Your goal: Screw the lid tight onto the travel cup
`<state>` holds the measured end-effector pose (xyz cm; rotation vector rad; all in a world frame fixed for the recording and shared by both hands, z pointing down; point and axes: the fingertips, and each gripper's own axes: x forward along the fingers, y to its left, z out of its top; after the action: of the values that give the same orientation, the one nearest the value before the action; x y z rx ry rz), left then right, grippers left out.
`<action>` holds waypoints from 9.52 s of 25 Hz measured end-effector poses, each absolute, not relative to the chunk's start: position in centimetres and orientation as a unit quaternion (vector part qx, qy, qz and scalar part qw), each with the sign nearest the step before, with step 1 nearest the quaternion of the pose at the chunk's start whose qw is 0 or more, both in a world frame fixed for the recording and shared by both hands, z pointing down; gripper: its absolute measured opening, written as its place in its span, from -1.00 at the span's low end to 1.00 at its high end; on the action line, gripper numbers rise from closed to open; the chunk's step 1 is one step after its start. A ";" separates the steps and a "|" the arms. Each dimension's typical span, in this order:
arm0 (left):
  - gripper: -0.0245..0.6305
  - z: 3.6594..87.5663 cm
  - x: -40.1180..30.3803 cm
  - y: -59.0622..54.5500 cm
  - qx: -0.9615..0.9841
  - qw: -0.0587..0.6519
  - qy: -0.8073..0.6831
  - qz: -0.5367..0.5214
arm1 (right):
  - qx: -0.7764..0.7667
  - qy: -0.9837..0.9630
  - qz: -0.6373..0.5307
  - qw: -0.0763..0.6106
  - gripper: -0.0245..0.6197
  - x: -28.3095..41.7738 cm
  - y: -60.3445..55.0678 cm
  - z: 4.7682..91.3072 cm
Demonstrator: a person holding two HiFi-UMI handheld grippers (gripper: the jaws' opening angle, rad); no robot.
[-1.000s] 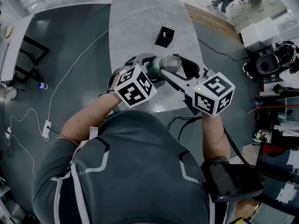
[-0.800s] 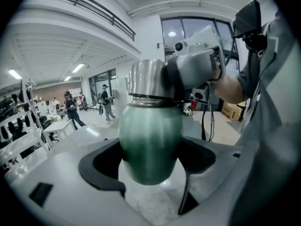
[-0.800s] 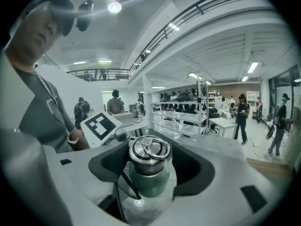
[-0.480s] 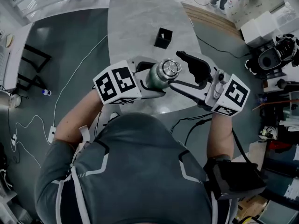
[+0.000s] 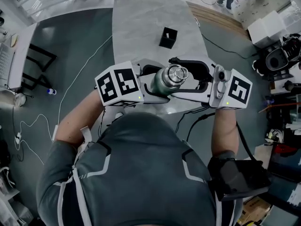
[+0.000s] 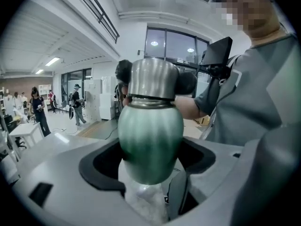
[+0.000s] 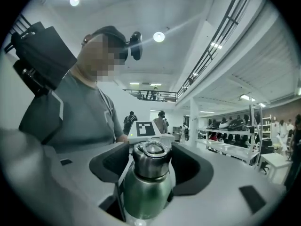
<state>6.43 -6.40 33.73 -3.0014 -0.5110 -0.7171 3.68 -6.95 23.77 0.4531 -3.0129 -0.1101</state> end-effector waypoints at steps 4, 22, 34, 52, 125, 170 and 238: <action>0.22 34.0 6.4 -6.6 -0.957 0.019 -0.157 -0.242 | 0.138 -0.988 -0.042 0.045 -0.10 3.6 -7.0 23.5; 0.22 35.1 6.6 -8.1 -0.962 0.006 -0.103 -0.252 | 0.227 -0.974 0.000 0.018 -0.10 4.6 -8.8 24.4; 0.22 36.1 6.9 -10.9 -0.964 -0.003 -0.021 -0.265 | 0.407 -0.913 0.012 0.010 -0.10 5.3 -11.7 25.2; 0.22 33.3 6.4 -3.9 -0.950 -0.017 -0.191 -0.247 | 0.102 -0.993 -0.026 0.043 -0.04 3.7 -5.1 23.7; 0.21 33.4 5.2 -5.5 -0.964 -0.019 -0.174 -0.200 | 0.223 -0.974 -0.040 0.000 0.04 4.2 -6.7 23.2; 0.21 33.6 5.2 -7.6 -0.972 0.009 -0.093 -0.217 | 0.236 -0.970 -0.058 0.013 -0.07 3.7 -8.3 22.8; 0.21 35.9 5.5 -10.8 -0.966 0.020 -0.009 -0.257 | 0.393 -0.917 0.065 -0.009 -0.07 5.7 -12.0 25.9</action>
<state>5.49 -10.77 35.94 -2.9970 -0.0283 -0.7977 5.73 -12.03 25.89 1.2422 -2.8987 0.2070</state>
